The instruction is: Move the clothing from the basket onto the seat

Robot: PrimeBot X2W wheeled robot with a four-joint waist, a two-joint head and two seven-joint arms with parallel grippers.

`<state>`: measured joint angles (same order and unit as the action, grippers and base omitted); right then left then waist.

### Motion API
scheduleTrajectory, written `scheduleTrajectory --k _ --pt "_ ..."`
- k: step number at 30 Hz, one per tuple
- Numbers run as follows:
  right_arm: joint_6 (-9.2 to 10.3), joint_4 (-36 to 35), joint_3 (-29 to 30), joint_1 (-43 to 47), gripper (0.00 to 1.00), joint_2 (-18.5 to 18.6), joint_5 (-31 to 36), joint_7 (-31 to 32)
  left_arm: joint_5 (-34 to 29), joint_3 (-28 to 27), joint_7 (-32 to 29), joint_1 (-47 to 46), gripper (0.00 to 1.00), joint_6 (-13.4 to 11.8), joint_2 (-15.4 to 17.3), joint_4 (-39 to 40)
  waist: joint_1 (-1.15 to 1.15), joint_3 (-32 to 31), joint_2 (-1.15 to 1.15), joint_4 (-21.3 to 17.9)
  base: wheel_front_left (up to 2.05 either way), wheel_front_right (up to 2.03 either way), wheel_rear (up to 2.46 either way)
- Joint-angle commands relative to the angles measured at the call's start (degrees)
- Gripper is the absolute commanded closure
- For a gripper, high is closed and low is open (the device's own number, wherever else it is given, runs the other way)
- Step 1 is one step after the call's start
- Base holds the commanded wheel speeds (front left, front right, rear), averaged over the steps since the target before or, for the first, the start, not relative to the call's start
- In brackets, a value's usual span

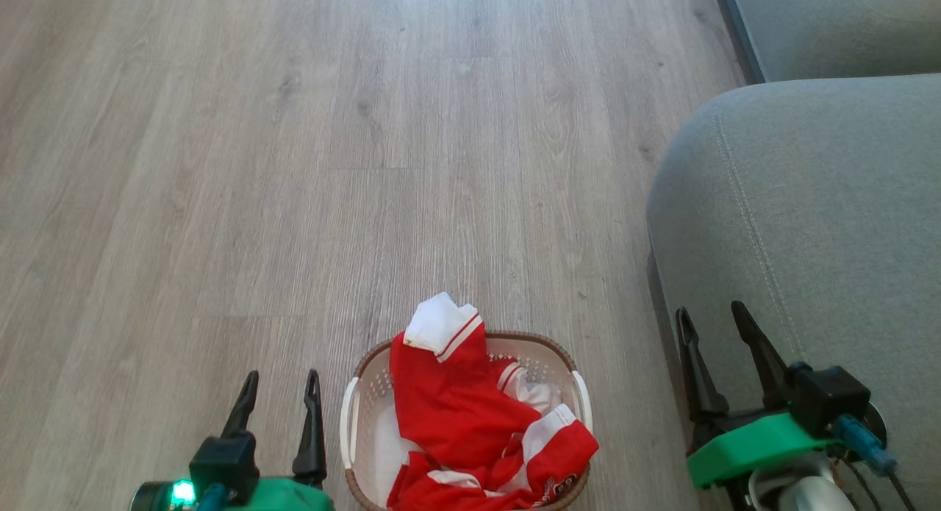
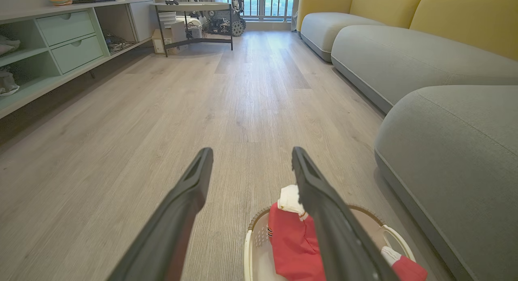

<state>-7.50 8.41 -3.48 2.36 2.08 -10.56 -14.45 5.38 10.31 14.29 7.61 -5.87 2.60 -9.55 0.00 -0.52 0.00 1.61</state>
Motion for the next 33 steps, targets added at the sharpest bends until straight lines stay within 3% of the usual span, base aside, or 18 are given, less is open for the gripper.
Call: scheduleTrajectory --k 1,19,33 --pt "0.01 -1.6 -1.4 -1.3 0.00 0.8 0.3 -0.5 0.2 -1.8 0.7 -1.4 0.00 -0.2 0.3 1.6 0.00 0.0 0.00 0.0 0.00 0.00 0.00" --pt "0.01 -2.0 -0.4 -1.9 0.00 0.8 0.6 -0.5 0.0 -0.5 0.7 -2.6 0.00 0.5 0.3 1.9 0.00 2.6 0.00 0.1 0.00 0.00 0.00" --pt "0.01 -6.5 4.9 -10.9 0.00 0.8 4.3 -0.5 -3.4 6.5 0.7 -16.6 0.00 3.1 0.3 -6.8 0.00 20.1 0.00 -1.5 0.00 0.00 0.00"
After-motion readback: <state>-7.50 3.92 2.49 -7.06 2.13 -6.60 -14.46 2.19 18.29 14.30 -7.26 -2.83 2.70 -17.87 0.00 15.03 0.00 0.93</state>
